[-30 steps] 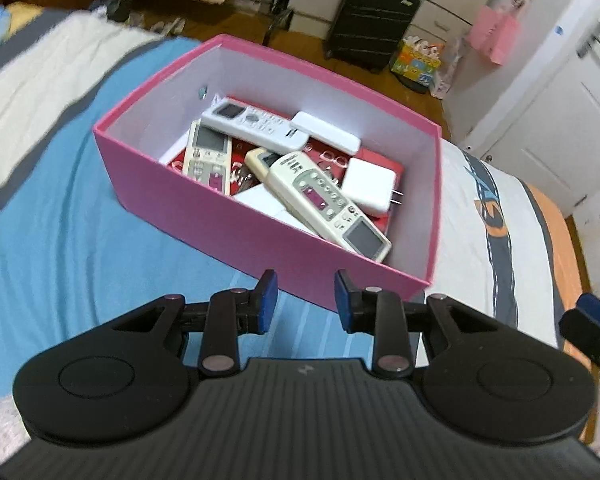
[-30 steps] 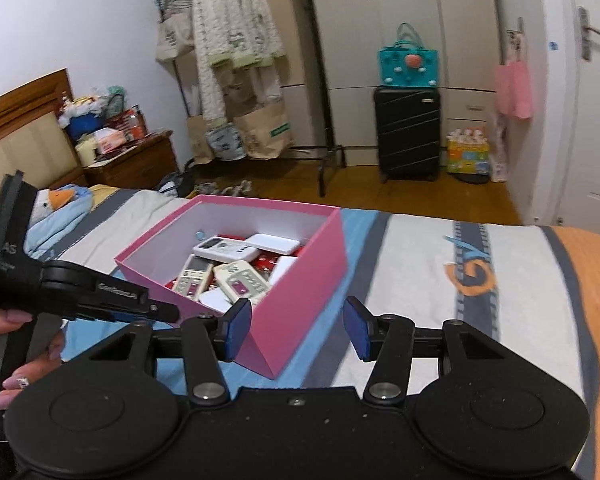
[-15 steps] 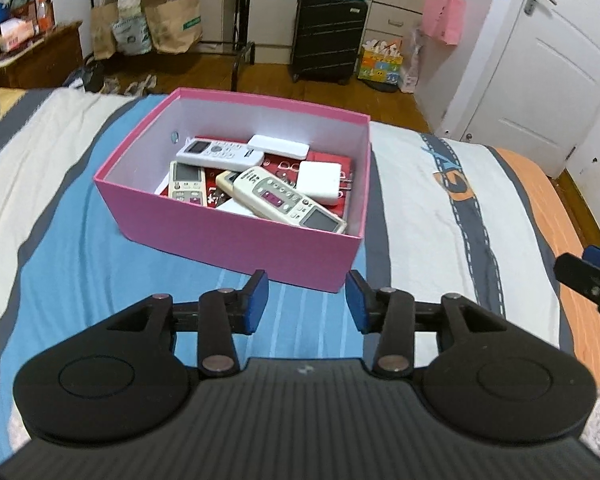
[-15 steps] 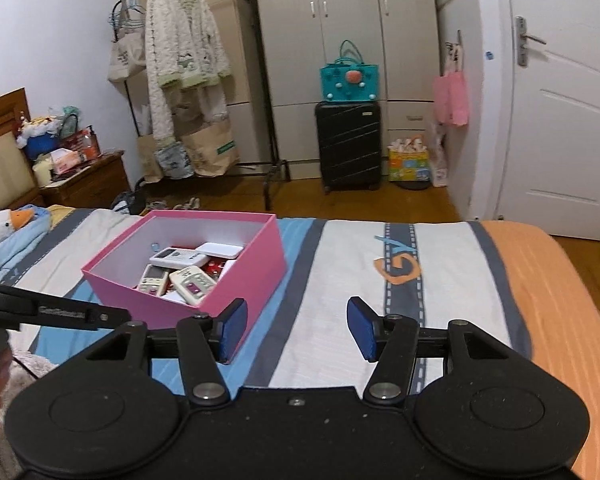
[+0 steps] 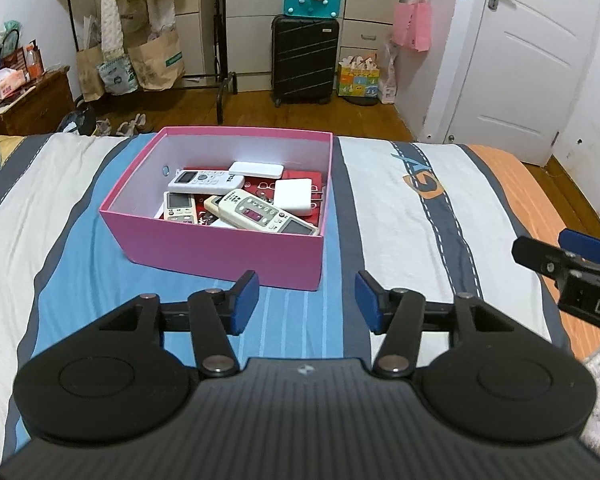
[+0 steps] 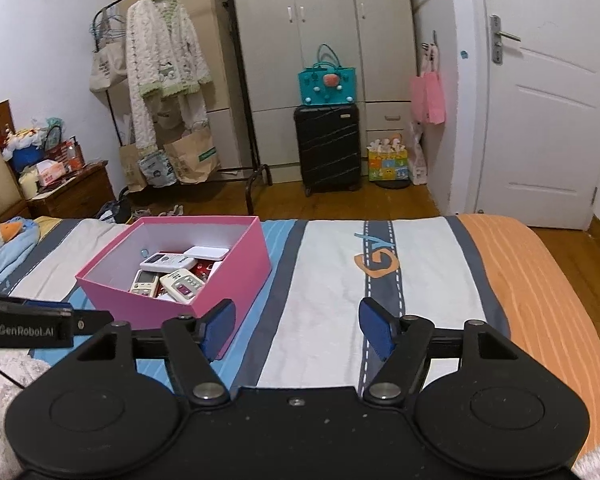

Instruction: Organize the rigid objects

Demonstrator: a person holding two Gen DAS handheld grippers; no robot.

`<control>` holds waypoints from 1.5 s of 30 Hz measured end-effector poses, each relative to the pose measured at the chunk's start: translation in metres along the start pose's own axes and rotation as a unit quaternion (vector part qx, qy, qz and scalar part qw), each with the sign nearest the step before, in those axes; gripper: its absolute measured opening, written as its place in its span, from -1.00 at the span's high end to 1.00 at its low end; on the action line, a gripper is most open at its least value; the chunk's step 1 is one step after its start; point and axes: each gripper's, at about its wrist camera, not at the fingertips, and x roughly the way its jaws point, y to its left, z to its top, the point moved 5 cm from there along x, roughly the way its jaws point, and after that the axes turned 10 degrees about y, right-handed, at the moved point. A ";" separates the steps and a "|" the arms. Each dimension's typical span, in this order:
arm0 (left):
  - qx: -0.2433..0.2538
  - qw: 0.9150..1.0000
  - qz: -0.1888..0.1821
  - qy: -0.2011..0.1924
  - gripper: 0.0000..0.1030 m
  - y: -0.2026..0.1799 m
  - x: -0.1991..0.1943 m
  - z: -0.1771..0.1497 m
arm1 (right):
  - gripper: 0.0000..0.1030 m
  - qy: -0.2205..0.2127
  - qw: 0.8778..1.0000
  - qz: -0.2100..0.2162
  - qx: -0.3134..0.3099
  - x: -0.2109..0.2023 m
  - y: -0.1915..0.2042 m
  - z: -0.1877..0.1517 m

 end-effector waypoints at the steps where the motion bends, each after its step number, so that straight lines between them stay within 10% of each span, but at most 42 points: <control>1: 0.001 1.000 -0.001 0.001 -0.10 -0.001 0.000 -0.001 | -0.56 0.001 1.000 -0.006 0.004 0.000 -0.001 0.000; 3: 0.000 1.000 -0.002 0.001 -0.16 -0.003 0.000 -0.003 | -0.97 0.000 1.000 -0.024 0.009 -0.001 -0.002 0.000; 17: -0.009 1.000 0.026 -0.014 -0.88 0.005 0.010 -0.007 | -1.00 -0.003 0.998 -0.068 0.011 -0.003 -0.009 -0.003; 45: -0.015 0.997 0.061 0.035 -0.91 0.015 0.029 -0.009 | -1.00 0.020 0.994 -0.111 -0.003 0.009 -0.005 -0.006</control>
